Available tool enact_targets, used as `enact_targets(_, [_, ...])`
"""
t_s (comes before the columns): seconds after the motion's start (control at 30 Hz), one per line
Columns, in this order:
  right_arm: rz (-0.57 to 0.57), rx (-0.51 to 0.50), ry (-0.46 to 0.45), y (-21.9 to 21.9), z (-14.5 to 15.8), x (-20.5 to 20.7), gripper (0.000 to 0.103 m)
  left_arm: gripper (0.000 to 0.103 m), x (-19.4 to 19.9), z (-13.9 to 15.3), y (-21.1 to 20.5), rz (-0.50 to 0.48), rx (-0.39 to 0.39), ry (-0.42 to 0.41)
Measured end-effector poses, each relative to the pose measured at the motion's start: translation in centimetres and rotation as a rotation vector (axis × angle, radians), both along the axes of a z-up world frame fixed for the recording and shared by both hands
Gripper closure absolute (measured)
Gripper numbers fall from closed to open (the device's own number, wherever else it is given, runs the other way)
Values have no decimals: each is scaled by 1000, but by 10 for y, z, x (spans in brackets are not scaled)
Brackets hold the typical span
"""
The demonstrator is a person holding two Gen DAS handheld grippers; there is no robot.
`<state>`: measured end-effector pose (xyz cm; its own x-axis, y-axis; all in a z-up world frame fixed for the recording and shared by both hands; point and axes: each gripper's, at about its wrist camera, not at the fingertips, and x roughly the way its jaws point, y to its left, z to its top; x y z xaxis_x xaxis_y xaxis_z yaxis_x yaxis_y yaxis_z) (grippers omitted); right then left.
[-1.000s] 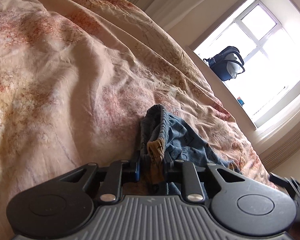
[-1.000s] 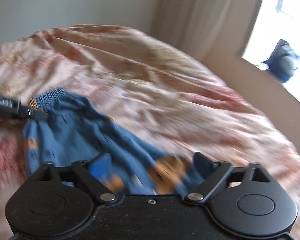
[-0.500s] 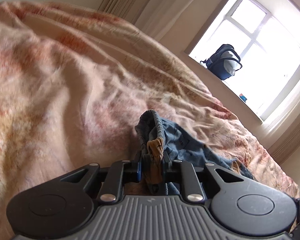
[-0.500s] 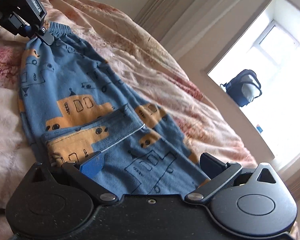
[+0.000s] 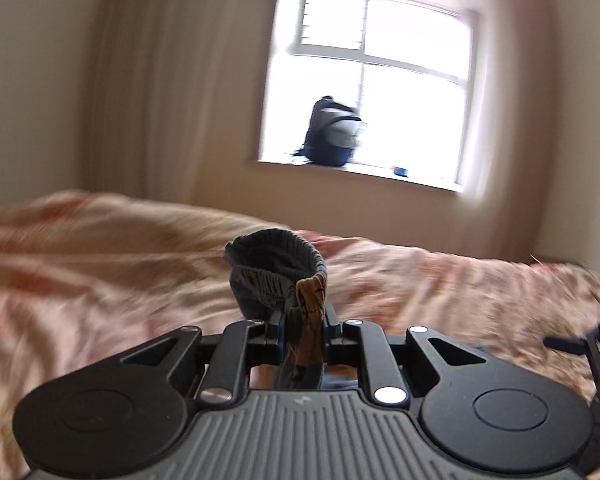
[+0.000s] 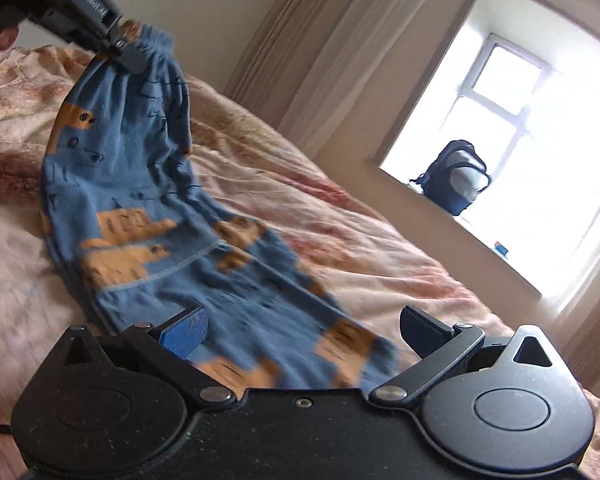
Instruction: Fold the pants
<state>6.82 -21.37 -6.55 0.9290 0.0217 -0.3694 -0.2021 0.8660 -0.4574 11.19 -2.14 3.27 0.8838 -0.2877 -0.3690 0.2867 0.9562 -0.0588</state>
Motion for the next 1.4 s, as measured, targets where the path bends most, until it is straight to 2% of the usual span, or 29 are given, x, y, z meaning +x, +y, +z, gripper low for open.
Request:
enact_targets(0.1, [-59,25,-24,-32,2,-6,1,85,-5,6,-48,-83,61,-8])
enact_targets(0.2, [-128,70,-33,-67,2,-11,1,85,-11,-3,-96,-175,137,2])
enact_targets(0.27, [-174,101,-27,-91,0,-13,1,85,-16,-18,-128,-230,180,11])
enact_targets(0.4, [-248,138,0,-130,-10,-20,1,85,-25,-56,-178,-297,250,83])
enact_targets(0.53, [-277,156,22,-155,-21,-27,1,83,-30,-89,-202,-312,355,67])
enact_targets(0.57, [-274,163,30,-158,-24,-26,1,78,-30,-97,-205,-311,378,75])
enact_targets(0.63, [-250,194,52,-164,-27,-27,1,60,-31,-109,-205,-298,406,91])
enact_targets(0.67, [-232,213,65,-165,-27,-24,1,41,-34,-112,-203,-294,412,93])
enact_targets(0.7, [-217,231,73,-167,-27,-21,1,30,-39,-114,-200,-280,412,85])
enact_targets(0.73, [-204,246,79,-168,-25,-19,1,29,-42,-114,-197,-272,405,67])
enact_targets(0.87, [-109,327,117,-170,-10,-3,1,31,-53,-111,-190,-279,410,41])
enact_targets(1.0, [28,495,196,-163,3,24,1,49,-55,-113,-190,-283,395,58])
enact_targets(1.07, [94,537,245,-154,5,40,3,56,-54,-111,-189,-293,378,67])
enact_targets(1.23, [185,627,328,-143,6,64,26,71,-48,-109,-184,-309,358,92])
enact_targets(1.3, [201,669,372,-141,4,70,42,78,-48,-109,-184,-311,356,90])
enact_targets(1.33, [201,674,395,-139,2,74,47,79,-48,-109,-184,-309,360,88])
enact_targets(1.4, [190,672,430,-136,-2,78,65,84,-49,-109,-183,-308,367,84])
